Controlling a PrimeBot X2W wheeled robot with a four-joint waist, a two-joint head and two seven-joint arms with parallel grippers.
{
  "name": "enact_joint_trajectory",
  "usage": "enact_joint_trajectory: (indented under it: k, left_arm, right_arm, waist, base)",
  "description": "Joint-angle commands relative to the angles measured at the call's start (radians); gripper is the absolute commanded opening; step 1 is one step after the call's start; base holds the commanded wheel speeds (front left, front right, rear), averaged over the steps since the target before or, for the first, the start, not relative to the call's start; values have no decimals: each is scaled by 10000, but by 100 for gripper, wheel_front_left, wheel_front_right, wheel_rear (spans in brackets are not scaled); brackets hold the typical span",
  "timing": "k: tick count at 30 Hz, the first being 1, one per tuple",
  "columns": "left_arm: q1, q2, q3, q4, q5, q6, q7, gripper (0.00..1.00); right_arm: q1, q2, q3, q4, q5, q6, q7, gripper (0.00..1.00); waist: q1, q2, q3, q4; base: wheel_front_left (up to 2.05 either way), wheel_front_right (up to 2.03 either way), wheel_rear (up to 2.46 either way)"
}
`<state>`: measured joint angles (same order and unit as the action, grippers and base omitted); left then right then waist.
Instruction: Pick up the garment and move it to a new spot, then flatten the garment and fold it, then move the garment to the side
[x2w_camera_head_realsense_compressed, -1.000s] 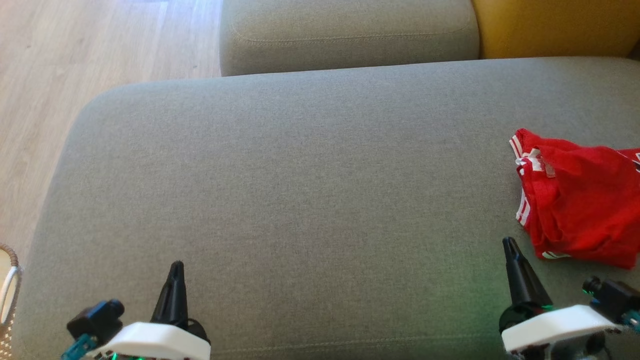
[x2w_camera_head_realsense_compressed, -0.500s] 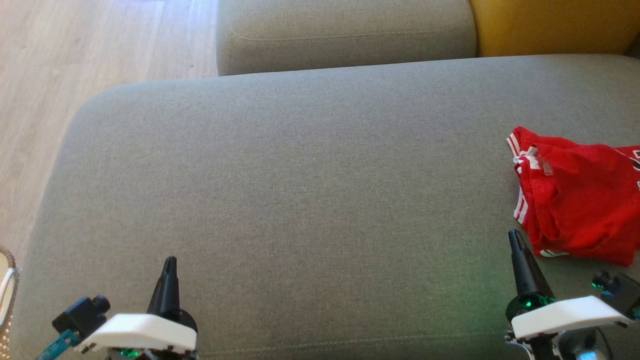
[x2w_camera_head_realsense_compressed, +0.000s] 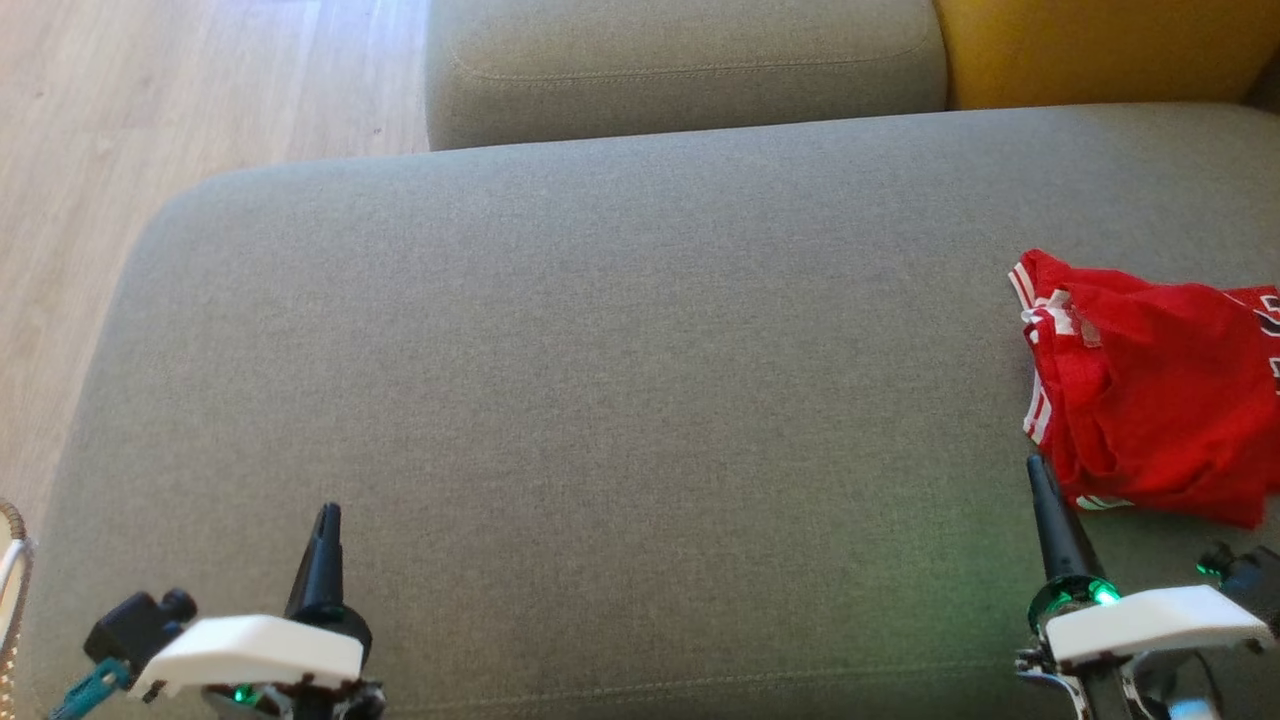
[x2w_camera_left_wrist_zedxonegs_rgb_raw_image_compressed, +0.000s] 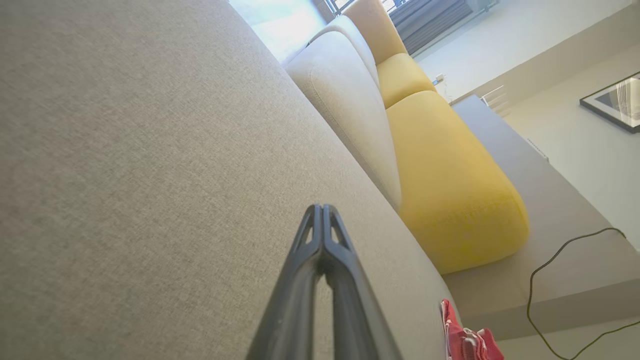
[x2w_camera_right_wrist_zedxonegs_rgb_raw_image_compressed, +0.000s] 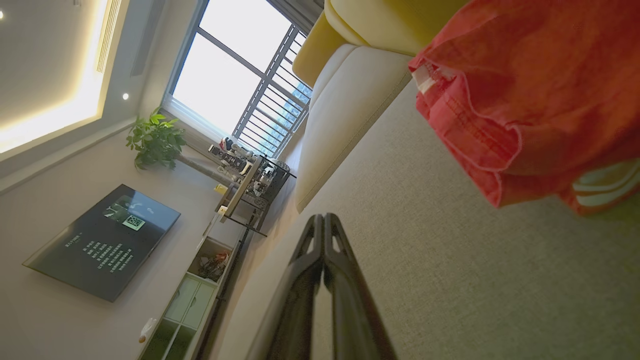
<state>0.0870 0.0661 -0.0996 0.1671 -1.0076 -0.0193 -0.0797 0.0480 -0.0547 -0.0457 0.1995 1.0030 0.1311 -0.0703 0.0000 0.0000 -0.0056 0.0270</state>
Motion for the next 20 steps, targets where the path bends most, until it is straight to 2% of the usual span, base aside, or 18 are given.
enact_joint_trajectory:
  k: [1, 20]
  left_arm:
    - [-644, 178, 338, -252, -298, -114, 59, 0]
    - [-1115, 182, 827, 123, -2572, -486, 611, 0]
  right_arm:
    - [-599, -197, 69, -279, 317, -2, 48, 0]
    - [-943, -213, -63, -16, 2574, -3, 595, 0]
  waist:
    - [0, 0, 2, -6]
    - [0, 0, 34, -105]
  base:
    - [0, 0, 0]
    - [0, 0, 0]
